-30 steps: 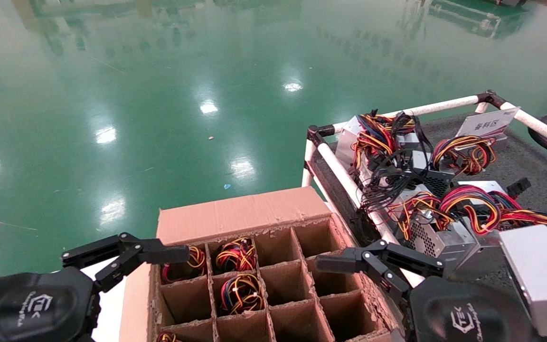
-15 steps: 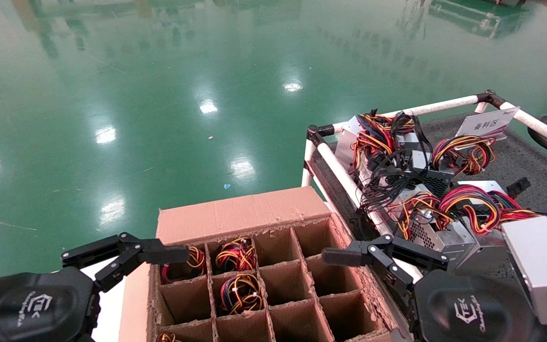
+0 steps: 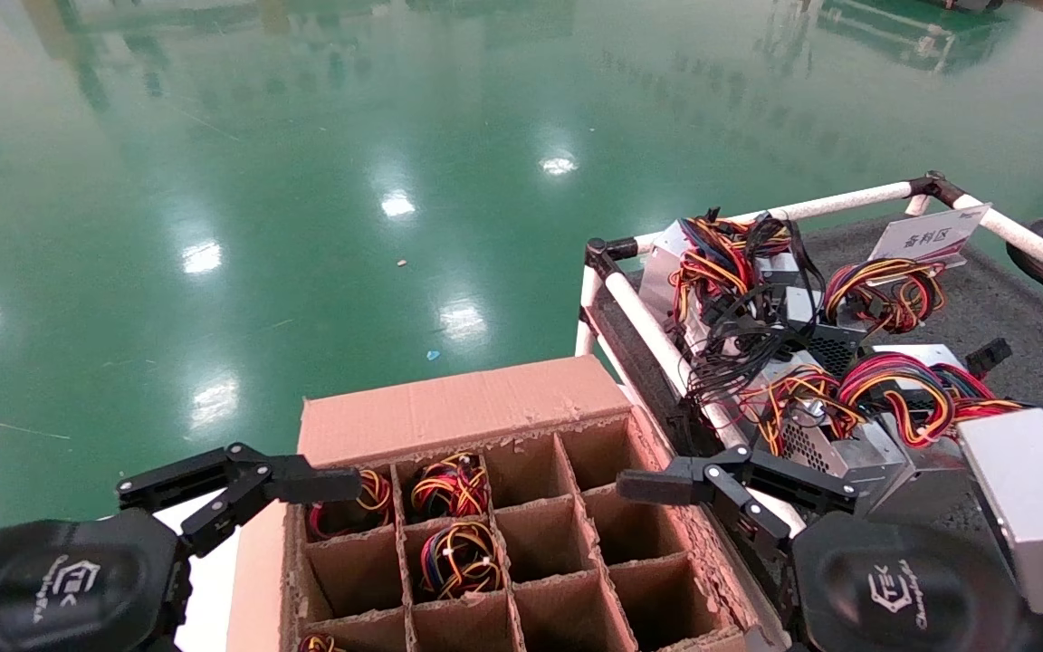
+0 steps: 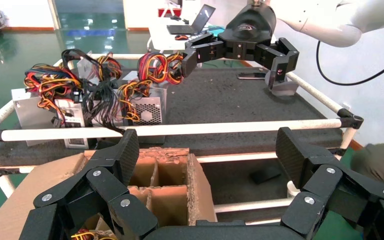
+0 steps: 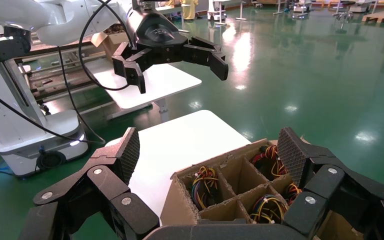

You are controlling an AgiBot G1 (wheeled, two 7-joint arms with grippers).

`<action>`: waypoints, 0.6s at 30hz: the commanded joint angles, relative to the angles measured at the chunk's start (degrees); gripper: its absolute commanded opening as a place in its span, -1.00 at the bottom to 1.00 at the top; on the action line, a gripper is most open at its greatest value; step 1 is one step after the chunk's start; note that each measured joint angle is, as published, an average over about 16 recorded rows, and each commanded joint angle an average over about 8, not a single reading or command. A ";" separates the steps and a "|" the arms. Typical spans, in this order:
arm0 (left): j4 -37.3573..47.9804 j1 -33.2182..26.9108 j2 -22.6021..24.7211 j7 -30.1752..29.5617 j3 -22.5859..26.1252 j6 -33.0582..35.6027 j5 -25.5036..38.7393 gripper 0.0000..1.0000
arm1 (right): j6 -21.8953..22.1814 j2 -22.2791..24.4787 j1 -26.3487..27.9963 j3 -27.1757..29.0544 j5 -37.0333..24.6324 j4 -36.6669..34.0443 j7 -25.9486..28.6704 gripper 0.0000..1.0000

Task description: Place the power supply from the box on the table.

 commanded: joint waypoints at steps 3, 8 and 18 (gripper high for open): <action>0.00 0.00 0.00 0.00 0.00 0.00 0.00 1.00 | 0.00 0.01 0.01 -0.02 0.00 -0.06 0.01 1.00; 0.00 0.00 0.00 0.00 0.00 0.00 0.00 1.00 | -0.01 0.03 0.03 -0.03 0.00 -0.10 0.01 1.00; 0.00 0.00 0.00 0.00 0.00 0.00 0.00 1.00 | -0.01 0.06 0.06 -0.03 0.01 -0.15 0.01 1.00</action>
